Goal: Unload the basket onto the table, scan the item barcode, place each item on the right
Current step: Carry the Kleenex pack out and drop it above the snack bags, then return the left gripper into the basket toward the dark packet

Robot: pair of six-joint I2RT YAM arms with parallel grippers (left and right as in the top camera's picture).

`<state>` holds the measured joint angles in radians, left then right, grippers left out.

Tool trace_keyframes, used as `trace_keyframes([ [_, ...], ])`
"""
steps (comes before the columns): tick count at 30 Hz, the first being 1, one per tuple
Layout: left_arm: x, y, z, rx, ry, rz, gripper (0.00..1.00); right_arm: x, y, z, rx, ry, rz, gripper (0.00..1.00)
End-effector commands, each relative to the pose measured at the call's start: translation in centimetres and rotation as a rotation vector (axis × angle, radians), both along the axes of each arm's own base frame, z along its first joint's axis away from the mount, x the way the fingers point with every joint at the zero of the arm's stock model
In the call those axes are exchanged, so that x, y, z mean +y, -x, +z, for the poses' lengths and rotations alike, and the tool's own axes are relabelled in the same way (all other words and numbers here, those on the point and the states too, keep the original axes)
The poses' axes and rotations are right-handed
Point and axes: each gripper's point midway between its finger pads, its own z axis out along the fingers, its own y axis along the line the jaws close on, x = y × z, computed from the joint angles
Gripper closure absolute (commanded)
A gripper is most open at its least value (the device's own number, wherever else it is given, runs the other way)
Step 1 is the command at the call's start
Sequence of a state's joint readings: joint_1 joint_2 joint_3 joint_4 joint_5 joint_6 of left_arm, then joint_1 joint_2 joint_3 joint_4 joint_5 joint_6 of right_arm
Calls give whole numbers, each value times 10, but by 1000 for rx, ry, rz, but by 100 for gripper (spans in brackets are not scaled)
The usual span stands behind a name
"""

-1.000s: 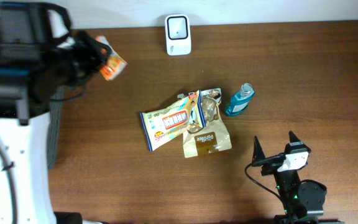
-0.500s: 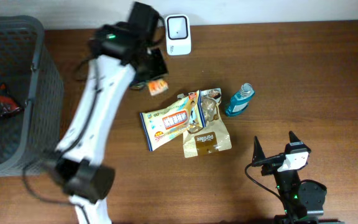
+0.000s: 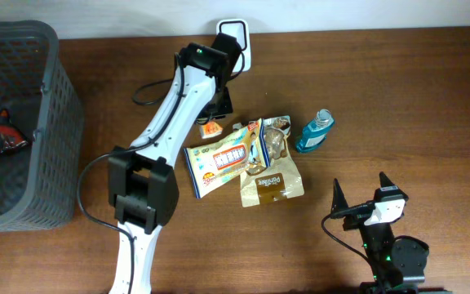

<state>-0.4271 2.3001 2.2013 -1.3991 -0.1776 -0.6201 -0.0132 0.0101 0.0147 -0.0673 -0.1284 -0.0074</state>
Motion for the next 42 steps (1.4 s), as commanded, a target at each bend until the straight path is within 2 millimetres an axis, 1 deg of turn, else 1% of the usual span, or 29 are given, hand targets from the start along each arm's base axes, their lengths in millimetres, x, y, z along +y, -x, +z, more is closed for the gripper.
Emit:
trace_keyframes([
  [1, 28, -17, -11, -52, -194, -3, 68, -1, 0, -3, 5, 0, -5, 2],
  [2, 30, -18, -14, -55, -208, -3, 66, -1, 0, -3, 5, 0, -5, 2],
  [3, 29, -20, -20, -52, -209, -3, 61, -1, 0, -3, 5, 0, -5, 2],
  [4, 29, -21, -21, -52, -208, -3, 57, -1, 0, -3, 5, 0, -5, 2],
  [7, 27, -21, -31, -37, -203, -5, 55, -1, 0, -3, 5, 0, -5, 2],
  [8, 26, -20, -32, -31, -197, -5, 52, -1, 0, -3, 5, 0, -5, 2],
  [9, 24, -20, -33, -26, -187, -6, 47, -1, 0, -3, 5, 0, -5, 2],
  [11, 24, -20, -33, -26, -184, -6, 23, -1, 0, -3, 5, 0, -5, 2],
  [12, 24, -20, -33, -26, -184, -6, 20, -1, 0, -3, 5, 0, -5, 2],
  [16, 24, -18, -31, -19, -187, -7, 19, -1, 0, -3, 5, 0, -5, 2],
  [18, 25, -18, -24, -20, -187, -7, 20, -1, 0, -3, 5, 0, -5, 2],
  [19, 25, -18, -18, -23, -186, -5, 22, -1, 0, -3, 5, 0, -5, 2],
  [21, 27, -19, -2, -35, -180, 0, 29, -1, 0, -3, 5, 0, -5, 2],
  [25, 29, -26, 46, -108, -156, 15, 40, -1, 0, -3, 5, 0, -5, 2],
  [26, 31, -27, 59, -129, -150, 20, 40, -1, 0, -3, 5, 0, -5, 2],
  [28, 35, -26, 87, -173, -131, 34, 41, -1, 0, -3, 5, 0, -5, 2],
  [29, 36, -29, 100, -205, -112, 20, 46, -1, 0, -3, 5, 0, -5, 2],
  [30, 33, -32, 120, -243, -64, -45, 46, -1, 0, -3, 5, 0, -5, 2],
  [31, 34, -32, 133, -276, -39, -48, 46, -1, 0, -3, 5, 0, -5, 2],
  [33, 47, -30, 170, -366, -4, -18, 44, -1, 0, -3, 5, 0, -5, 2],
  [36, 71, -20, 208, -444, 2, -1, 34, -1, 0, -3, 5, 0, -5, 2],
  [37, 78, -17, 217, -459, -6, -19, 33, -1, 0, -3, 5, 0, -5, 2],
  [38, 87, -14, 228, -475, -23, -49, 28, -1, 0, -3, 5, 0, -5, 2],
  [40, 102, -9, 242, -497, -46, -75, 25, -1, 0, -3, 5, 0, -5, 2],
  [41, 114, -5, 250, -515, -52, -60, 24, -1, 0, -3, 5, 0, -5, 2],
  [42, 126, -2, 258, -533, -53, -33, 19, -1, 0, -3, 5, 0, -5, 2],
])
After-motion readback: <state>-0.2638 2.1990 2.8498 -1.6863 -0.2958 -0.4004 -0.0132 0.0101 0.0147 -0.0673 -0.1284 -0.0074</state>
